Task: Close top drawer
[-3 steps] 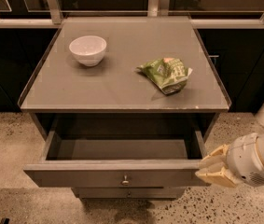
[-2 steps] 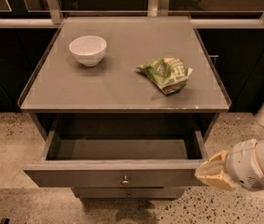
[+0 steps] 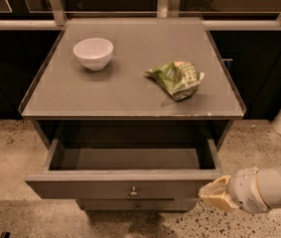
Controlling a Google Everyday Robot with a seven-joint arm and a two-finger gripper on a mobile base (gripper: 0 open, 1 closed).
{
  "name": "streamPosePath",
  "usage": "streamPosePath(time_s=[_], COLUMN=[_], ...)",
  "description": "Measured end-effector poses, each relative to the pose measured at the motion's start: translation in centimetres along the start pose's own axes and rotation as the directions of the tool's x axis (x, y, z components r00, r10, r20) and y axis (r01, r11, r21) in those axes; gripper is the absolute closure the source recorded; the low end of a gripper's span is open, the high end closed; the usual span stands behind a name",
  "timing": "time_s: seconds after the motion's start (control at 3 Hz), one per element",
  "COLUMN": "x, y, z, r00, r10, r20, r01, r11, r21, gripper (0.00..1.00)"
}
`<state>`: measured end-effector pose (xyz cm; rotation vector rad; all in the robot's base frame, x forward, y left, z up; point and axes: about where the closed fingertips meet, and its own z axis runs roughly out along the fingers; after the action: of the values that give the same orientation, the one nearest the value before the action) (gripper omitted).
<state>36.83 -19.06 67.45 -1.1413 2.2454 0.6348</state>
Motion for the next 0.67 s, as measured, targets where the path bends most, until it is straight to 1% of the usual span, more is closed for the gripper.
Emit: streamPosePath(time_s=[0.33,0.67], x=[1.0,1.1], y=[-1.4,-2.5], z=[2.9,4.3], r00=[0.994,0.986], r10=[0.036,0.028], r20=[0.104,0.163], r01=[-0.031,-0.018], r11=[0.9985,0.998], r21=[-0.046,-0.06], gripper=[1.0,1.0])
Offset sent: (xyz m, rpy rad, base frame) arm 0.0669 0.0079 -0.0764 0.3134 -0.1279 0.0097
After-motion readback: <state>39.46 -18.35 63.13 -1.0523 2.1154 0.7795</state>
